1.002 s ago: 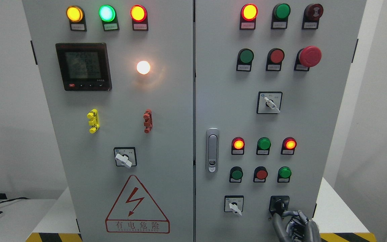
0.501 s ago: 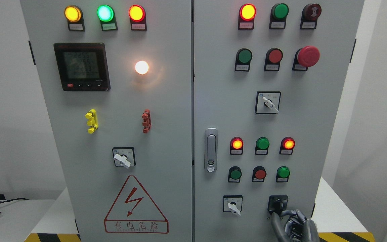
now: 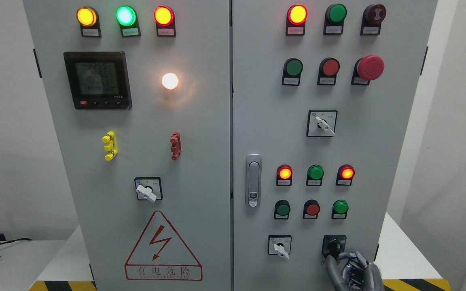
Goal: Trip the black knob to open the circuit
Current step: 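Twist the black knob with the right hand to the other position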
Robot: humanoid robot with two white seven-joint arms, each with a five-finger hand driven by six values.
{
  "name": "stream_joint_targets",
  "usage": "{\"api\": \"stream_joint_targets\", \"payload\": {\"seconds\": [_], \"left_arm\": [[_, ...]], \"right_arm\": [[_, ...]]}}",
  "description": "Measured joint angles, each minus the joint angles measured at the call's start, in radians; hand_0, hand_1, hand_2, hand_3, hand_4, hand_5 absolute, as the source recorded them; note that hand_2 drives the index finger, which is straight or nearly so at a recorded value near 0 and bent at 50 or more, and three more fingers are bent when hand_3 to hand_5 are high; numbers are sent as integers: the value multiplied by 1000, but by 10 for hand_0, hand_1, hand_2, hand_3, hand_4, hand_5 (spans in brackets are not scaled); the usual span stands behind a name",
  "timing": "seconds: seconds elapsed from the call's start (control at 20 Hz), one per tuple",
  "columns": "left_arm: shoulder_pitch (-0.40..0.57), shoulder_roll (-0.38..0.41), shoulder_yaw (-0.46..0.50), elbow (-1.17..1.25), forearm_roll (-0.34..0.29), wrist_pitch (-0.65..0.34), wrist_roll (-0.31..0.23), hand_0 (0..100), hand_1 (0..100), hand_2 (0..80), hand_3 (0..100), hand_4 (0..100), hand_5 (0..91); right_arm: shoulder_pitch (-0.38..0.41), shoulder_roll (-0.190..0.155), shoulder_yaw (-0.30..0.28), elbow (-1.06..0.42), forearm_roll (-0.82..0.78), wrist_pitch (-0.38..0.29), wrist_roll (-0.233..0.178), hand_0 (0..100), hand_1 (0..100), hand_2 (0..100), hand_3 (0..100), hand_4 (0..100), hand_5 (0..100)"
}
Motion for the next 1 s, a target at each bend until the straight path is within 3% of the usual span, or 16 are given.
{"api": "stream_joint_targets", "payload": {"seconds": [1.0], "left_arm": [[0,0,0,0,0,0,0,120,389,0,0,0,0]], "right_arm": [[-2,2,1,1,0,0,0,398,631,553,960,1000,1000]]}}
